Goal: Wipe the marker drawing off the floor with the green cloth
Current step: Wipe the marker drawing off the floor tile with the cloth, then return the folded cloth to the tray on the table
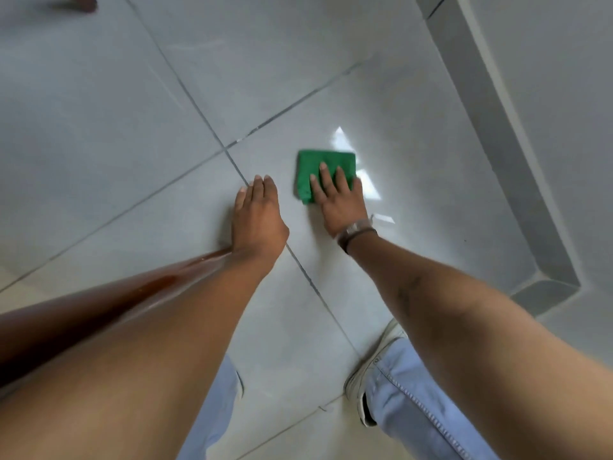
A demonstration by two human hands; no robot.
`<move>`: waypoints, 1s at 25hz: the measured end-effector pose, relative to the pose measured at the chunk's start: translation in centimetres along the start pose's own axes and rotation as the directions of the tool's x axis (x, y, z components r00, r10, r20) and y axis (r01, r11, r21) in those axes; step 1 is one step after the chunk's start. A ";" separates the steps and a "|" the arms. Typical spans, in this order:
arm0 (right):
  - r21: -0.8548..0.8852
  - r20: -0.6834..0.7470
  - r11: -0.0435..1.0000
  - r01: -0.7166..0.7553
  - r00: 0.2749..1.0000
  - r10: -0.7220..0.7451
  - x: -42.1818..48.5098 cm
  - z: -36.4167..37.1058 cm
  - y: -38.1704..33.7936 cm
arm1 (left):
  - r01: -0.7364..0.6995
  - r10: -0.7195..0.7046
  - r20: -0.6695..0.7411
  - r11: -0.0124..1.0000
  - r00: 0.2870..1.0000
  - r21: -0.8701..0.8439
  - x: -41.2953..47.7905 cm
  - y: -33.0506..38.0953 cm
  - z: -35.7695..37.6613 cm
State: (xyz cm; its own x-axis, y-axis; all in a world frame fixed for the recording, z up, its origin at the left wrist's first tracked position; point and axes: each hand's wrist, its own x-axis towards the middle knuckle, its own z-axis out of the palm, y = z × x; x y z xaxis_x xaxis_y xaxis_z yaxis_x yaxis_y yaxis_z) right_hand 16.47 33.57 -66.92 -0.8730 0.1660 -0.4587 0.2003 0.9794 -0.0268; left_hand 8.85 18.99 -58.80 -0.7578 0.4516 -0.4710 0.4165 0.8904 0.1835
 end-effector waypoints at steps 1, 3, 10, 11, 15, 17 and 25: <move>0.024 0.080 0.999 0.024 0.996 -0.026 -1.9 -0.2 -0.7 | 0.055 -0.055 -0.004 0.997 0.998 -0.059 -0.1 0.1 -1.0; 0.141 0.191 0.987 -0.082 0.980 0.054 -2.7 -1.9 -0.6 | 0.185 -0.171 0.081 0.960 0.982 -0.211 -1.2 0.9 -3.4; 0.796 0.603 -0.248 -0.552 0.755 0.258 -9.9 -19.8 -0.4 | 0.653 -0.338 0.559 0.413 0.757 -0.635 -10.5 3.8 -17.3; 0.760 0.609 -0.388 -0.522 0.779 0.147 -12.0 -24.3 -1.2 | 0.662 -0.299 0.597 0.214 0.744 -0.718 -12.4 4.4 -20.4; 0.623 0.459 -0.615 -0.484 0.863 -0.214 -17.9 -39.1 -4.7 | 0.420 -0.269 0.413 -0.034 0.870 -0.907 -19.0 3.3 -30.9; 0.820 0.342 -0.387 -0.423 0.902 -0.261 -18.8 -45.2 -8.3 | 0.296 -0.381 0.246 0.076 0.891 -0.952 -21.9 0.5 -35.1; 0.686 0.102 0.727 -0.027 0.993 -0.059 -16.1 -51.8 -26.0 | 0.547 -0.748 0.281 0.129 0.601 -0.827 -25.4 -11.2 -41.1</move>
State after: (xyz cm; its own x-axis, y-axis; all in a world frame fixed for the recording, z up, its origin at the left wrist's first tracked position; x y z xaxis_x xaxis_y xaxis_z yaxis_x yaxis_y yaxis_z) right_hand 2.29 11.45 -12.79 -0.8335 0.0953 -0.5442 0.4743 0.6287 -0.6163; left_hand 2.79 -0.05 -13.42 -0.6260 -0.4109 -0.6627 -0.7763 0.4088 0.4799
